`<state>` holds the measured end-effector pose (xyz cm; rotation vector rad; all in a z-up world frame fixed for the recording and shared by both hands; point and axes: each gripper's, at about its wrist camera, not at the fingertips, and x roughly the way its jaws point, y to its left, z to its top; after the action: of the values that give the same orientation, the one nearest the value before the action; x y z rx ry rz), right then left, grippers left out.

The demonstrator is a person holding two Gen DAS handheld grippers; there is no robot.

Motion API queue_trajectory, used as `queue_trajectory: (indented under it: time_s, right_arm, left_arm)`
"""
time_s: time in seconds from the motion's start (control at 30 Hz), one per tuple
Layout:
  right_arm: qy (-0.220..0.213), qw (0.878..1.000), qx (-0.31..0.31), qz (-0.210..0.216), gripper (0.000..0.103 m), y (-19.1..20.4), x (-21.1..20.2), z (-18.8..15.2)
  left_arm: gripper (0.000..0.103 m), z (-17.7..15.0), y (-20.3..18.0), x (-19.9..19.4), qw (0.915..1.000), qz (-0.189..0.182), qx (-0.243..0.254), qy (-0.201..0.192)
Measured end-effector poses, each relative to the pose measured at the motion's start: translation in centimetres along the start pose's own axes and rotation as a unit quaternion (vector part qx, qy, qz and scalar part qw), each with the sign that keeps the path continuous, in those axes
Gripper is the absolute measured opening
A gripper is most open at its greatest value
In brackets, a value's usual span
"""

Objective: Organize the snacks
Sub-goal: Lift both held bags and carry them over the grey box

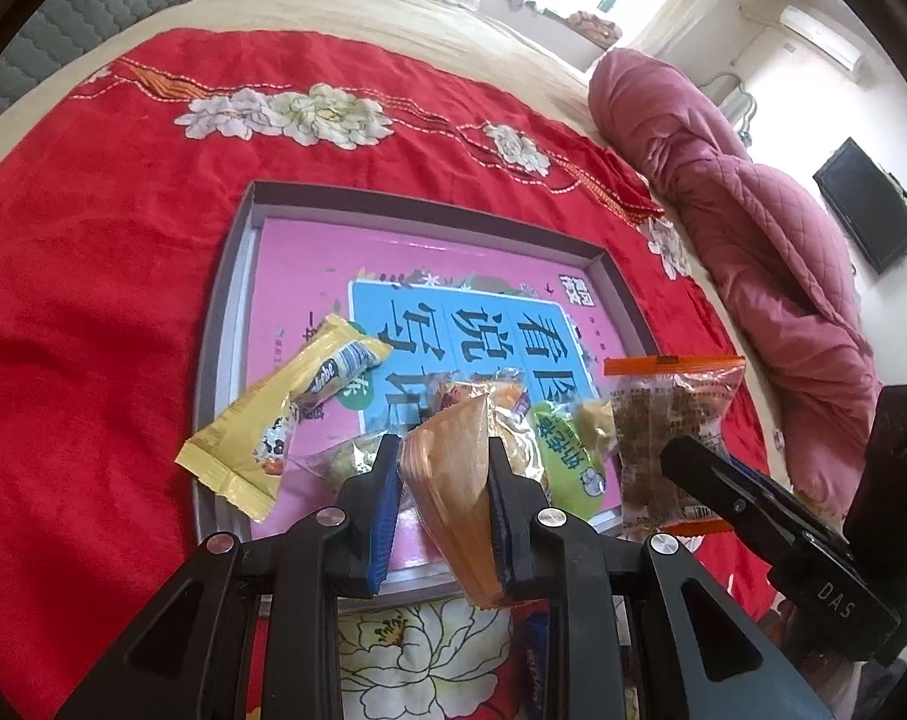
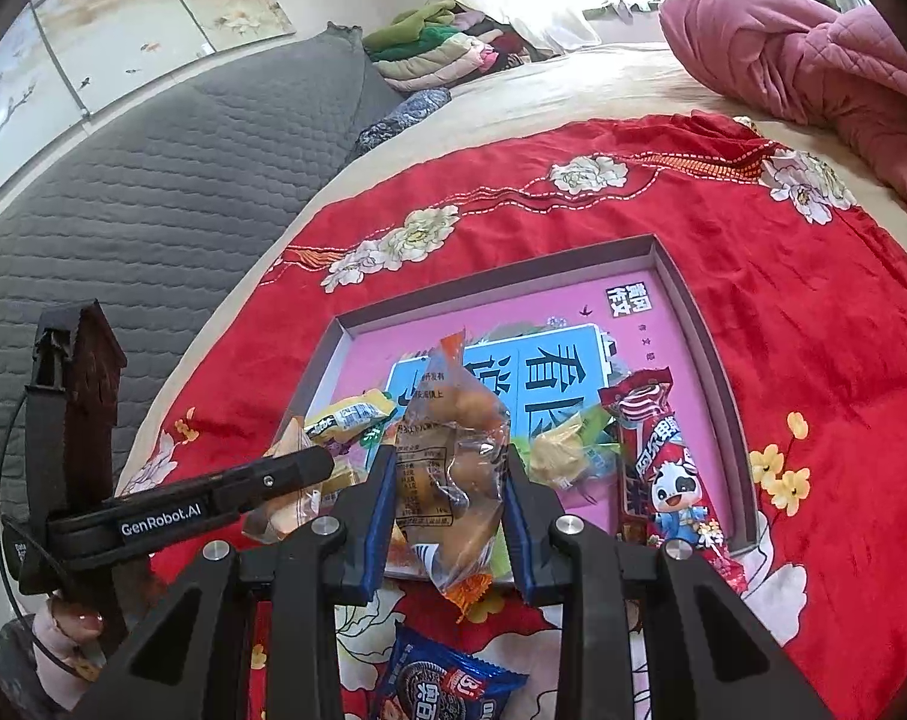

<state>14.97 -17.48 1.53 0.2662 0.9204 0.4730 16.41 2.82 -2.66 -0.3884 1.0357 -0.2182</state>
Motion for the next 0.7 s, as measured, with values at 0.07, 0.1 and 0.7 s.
queue_trajectory:
  time_s: [0.07, 0.1, 0.7]
  right_arm:
    - [0.001, 1.0, 0.002, -0.002, 0.032, 0.0, 0.3, 0.0]
    - [0.002, 1.0, 0.004, -0.002, 0.032, 0.0, 0.4, 0.1]
    - [0.036, 0.999, 0.025, -0.015, 0.032, -0.8, 3.8, -0.4]
  left_arm:
    - [0.027, 0.0, -0.1, 0.2, 1.0, -0.004, 0.003, 0.002]
    - [0.027, 0.0, -0.1, 0.3, 1.0, -0.006, 0.004, 0.002]
    - [0.028, -0.1, 0.3, 1.6, 0.9998, -0.006, 0.012, 0.011]
